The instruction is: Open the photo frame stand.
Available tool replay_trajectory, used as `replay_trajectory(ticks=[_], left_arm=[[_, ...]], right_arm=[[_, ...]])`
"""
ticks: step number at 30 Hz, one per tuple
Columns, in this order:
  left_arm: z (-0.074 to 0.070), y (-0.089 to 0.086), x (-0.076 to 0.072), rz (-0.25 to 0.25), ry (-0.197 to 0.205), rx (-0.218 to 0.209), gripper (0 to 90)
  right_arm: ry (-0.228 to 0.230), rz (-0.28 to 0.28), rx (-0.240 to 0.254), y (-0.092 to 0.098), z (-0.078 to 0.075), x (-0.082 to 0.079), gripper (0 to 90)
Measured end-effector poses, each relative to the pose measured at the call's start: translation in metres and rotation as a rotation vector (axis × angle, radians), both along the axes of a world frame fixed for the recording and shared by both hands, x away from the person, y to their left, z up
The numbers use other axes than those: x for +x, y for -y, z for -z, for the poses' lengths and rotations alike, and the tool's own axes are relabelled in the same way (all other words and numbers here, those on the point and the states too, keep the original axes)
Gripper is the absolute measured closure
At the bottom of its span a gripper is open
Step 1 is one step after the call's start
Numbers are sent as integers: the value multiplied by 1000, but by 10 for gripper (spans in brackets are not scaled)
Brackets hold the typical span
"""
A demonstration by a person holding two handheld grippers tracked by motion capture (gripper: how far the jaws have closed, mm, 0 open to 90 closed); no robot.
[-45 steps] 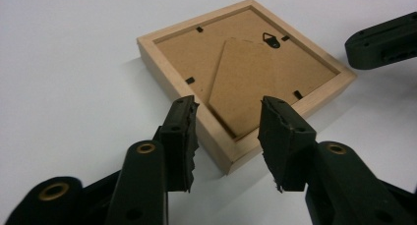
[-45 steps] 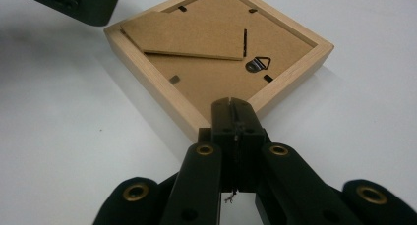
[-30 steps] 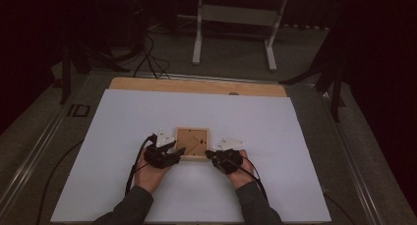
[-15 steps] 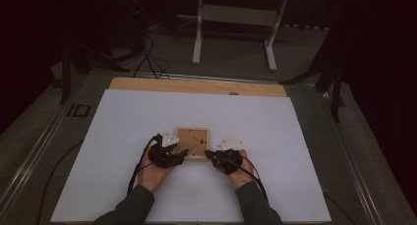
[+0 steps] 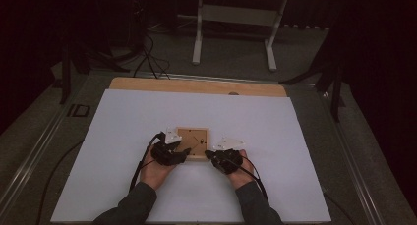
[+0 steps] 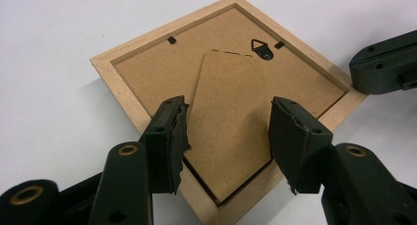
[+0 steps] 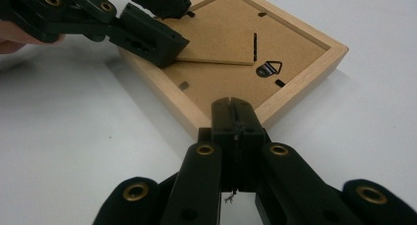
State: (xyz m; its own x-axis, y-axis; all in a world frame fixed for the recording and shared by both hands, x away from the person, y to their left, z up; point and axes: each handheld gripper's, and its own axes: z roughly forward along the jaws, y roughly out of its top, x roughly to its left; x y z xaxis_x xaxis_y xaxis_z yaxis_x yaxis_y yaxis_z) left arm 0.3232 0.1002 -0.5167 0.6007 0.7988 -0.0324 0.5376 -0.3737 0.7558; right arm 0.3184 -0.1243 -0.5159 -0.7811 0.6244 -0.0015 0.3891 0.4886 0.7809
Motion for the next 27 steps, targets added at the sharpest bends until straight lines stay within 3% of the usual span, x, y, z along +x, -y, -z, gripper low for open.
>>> replay_trajectory(ticks=[19,22,27], left_arm=[[-2,4,2,2,-12,34,500],[-4,5,1,-2,2,35,500],[-7,4,-1,-12,17,9,506]], right_arm=[[1,-1,0,0,0,0,896],[1,-2,1,0,0,0,896],[2,-3,0,0,0,0,896]])
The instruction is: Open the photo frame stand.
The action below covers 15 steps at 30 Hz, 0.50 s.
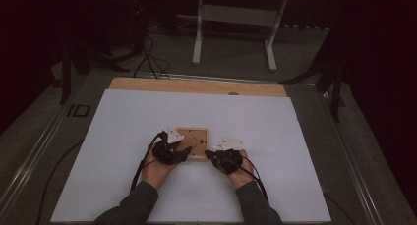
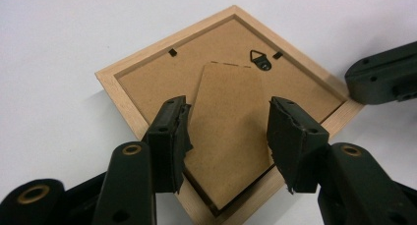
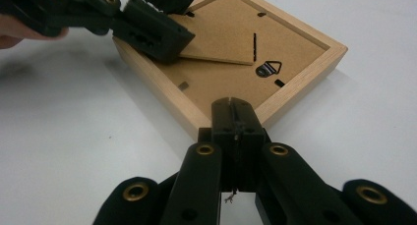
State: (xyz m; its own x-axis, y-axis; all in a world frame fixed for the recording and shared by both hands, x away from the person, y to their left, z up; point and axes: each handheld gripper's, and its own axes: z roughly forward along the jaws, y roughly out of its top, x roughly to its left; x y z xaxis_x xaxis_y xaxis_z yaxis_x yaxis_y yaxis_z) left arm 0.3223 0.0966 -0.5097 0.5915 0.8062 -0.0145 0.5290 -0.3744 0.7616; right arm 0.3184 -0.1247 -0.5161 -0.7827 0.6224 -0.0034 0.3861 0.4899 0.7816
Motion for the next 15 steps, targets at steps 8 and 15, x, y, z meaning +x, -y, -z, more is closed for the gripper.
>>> replay_trajectory(ticks=[8,15], left_arm=[[3,-2,2,-2,-30,15,465],[4,-3,3,13,-42,8,487]], right_arm=[[0,1,2,0,0,0,895],[-2,2,3,0,0,0,896]])
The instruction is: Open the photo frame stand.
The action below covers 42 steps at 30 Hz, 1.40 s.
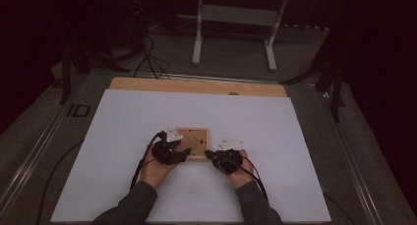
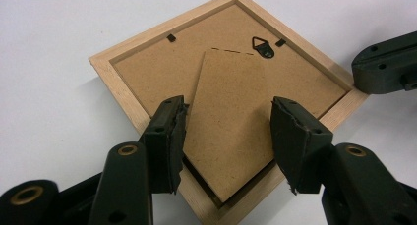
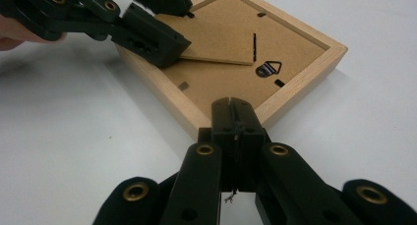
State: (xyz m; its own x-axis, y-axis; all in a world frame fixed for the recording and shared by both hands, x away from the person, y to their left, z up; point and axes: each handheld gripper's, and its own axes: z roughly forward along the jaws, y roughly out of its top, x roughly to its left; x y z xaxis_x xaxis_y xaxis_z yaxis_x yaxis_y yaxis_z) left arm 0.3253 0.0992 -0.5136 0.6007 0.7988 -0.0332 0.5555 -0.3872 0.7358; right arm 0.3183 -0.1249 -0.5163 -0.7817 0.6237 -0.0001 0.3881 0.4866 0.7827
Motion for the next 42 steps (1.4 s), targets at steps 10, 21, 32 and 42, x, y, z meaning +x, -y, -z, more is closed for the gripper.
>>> replay_trajectory(ticks=[10,21,32,42], left_arm=[[-10,-8,-1,-37,20,-121,519],[-5,-7,-4,-29,-9,-70,408],[-2,-7,-6,-18,-23,-48,491],[-14,-11,-3,-39,-63,-144,489]], right_arm=[[-1,-1,3,0,0,0,896],[0,-2,3,0,0,0,896],[2,0,2,0,0,0,896],[0,-1,3,0,0,0,895]])
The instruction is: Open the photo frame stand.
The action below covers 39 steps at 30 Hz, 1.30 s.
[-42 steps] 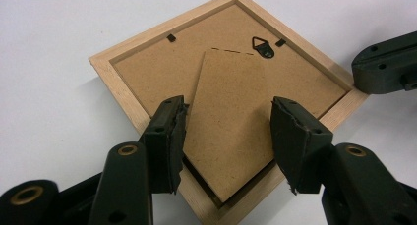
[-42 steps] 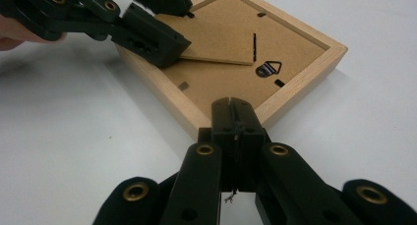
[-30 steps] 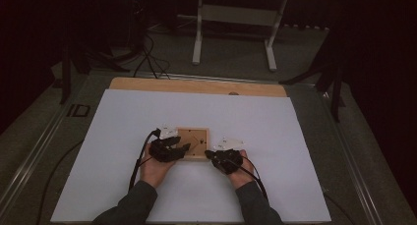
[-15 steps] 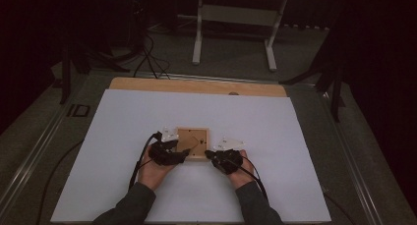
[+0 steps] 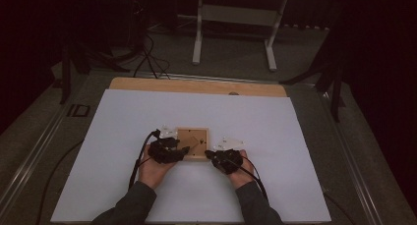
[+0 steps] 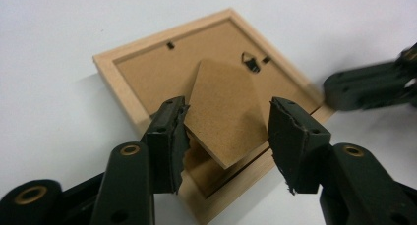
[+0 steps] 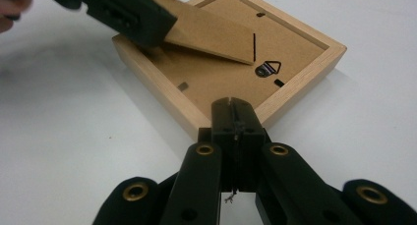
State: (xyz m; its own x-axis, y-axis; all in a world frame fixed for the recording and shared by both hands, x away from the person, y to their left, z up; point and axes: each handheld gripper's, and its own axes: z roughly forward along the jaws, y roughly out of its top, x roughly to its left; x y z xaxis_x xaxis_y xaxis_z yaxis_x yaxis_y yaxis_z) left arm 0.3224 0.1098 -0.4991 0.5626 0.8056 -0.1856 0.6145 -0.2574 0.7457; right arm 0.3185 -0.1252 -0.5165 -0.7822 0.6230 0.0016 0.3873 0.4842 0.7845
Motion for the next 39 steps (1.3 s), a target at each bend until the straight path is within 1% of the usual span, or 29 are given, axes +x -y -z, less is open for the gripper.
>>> replay_trajectory(ticks=[1,3,6,8,9,11,17,20,23,27,31,33,35,39], left_arm=[[-2,0,1,-2,-5,-17,481],[-4,0,2,-5,-13,-30,469],[-6,2,5,-7,-24,-47,452],[-7,4,8,-9,-33,-50,446],[-6,4,9,-12,-46,-54,441],[-4,5,11,-17,-71,-51,437],[-1,4,15,-20,-113,-65,431],[2,5,16,-17,-136,-49,434],[3,6,17,-13,-150,-46,434],[3,5,18,-12,-158,-52,475],[3,1,20,-14,-186,-83,497],[2,0,20,-14,-190,-91,509],[3,-1,21,-13,-196,-94,525],[3,-1,21,-11,-201,-83,536]], right_arm=[[0,0,0,0,0,0,895],[-1,0,1,0,0,0,894],[0,-1,0,0,0,0,894],[0,0,0,0,0,0,894],[0,0,0,0,0,0,894],[0,0,1,0,0,0,894],[1,0,0,0,0,0,894],[1,0,-1,0,0,0,894],[1,0,0,0,0,0,894],[1,-1,0,0,0,0,893],[0,-1,2,0,0,0,892],[1,-1,3,0,0,0,892],[1,-1,2,0,0,0,891],[2,0,2,0,0,0,882]])
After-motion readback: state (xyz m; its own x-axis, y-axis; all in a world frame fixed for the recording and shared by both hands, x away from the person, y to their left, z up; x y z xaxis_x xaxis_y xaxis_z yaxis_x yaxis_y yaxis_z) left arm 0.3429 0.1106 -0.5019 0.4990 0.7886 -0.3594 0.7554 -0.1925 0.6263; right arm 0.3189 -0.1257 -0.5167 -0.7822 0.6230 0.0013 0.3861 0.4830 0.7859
